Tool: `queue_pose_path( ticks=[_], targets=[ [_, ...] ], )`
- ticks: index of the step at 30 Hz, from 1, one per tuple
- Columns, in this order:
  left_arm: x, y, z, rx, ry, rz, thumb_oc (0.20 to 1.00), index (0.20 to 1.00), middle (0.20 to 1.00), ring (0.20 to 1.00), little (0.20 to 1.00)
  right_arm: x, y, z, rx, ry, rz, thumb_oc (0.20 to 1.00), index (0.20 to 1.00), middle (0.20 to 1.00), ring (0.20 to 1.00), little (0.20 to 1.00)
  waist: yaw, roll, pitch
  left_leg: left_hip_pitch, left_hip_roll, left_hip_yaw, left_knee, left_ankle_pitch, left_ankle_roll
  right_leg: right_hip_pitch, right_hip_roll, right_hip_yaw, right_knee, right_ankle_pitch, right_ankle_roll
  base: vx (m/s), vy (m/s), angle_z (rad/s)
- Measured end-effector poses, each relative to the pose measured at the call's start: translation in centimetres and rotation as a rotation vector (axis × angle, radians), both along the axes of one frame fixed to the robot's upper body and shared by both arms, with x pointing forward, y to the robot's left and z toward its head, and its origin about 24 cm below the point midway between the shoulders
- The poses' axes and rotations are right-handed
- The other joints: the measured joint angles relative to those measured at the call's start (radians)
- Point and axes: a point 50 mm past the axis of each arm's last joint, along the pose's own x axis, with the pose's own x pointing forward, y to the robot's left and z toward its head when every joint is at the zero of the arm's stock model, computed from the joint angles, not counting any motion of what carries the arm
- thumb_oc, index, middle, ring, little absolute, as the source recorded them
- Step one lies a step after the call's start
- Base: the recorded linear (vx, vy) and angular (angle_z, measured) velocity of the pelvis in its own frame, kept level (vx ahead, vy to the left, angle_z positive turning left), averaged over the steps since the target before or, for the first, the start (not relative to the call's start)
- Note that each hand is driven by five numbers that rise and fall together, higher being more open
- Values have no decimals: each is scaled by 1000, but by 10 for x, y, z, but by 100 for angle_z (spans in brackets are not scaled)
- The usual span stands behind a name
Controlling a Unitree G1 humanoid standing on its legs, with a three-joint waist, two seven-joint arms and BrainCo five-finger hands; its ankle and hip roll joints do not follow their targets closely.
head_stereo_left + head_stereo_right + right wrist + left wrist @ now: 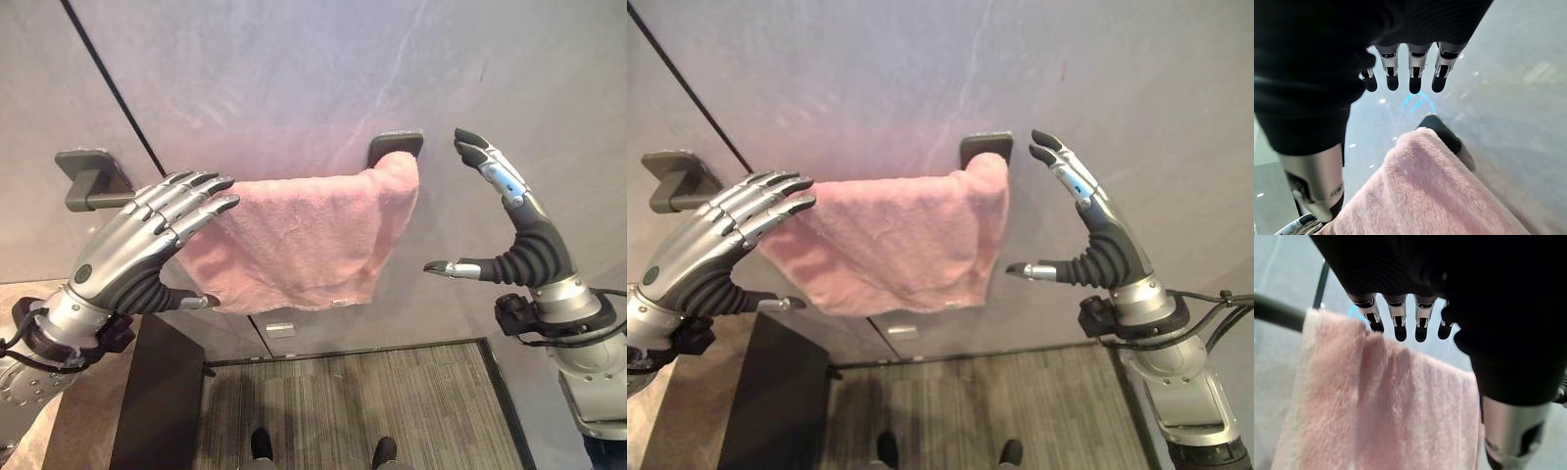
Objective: Put brush and paste in cup on sink, flatten towel.
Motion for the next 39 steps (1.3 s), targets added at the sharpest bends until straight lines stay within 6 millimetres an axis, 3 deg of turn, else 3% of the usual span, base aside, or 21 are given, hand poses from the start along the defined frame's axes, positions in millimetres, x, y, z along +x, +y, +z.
queue_pose_path(
  ticks=[15, 28, 39],
  targets=[
    [4, 7, 7, 86, 11, 29, 1000, 1000, 1000, 1000, 1000, 1, -1, 0, -39, 8, -6, 1000, 1000, 1000, 1000, 1000, -1, 40, 23, -4, 0, 17, 0, -1, 1, -16, -1, 17, 0, 3, 0, 7, -1, -3],
    [-5, 24, 10, 196, -30, 151, 1000, 1000, 1000, 1000, 1000, 1, 0, 1, -74, 4, -8, 1000, 1000, 1000, 1000, 1000, 21, 42, 22, -21, -1, -9, 0, 2, 2, -12, 0, -10, 0, 3, 0, -3, 6, 5],
    [-5, 25, 10, 186, -45, 156, 1000, 1000, 1000, 1000, 1000, 8, 27, 33, -194, -137, 114, 1000, 1000, 1000, 1000, 1000, 39, 26, 23, -25, -2, -11, 0, 2, 2, -14, 2, -13, 0, 3, 0, -2, 2, 0]
  ],
)
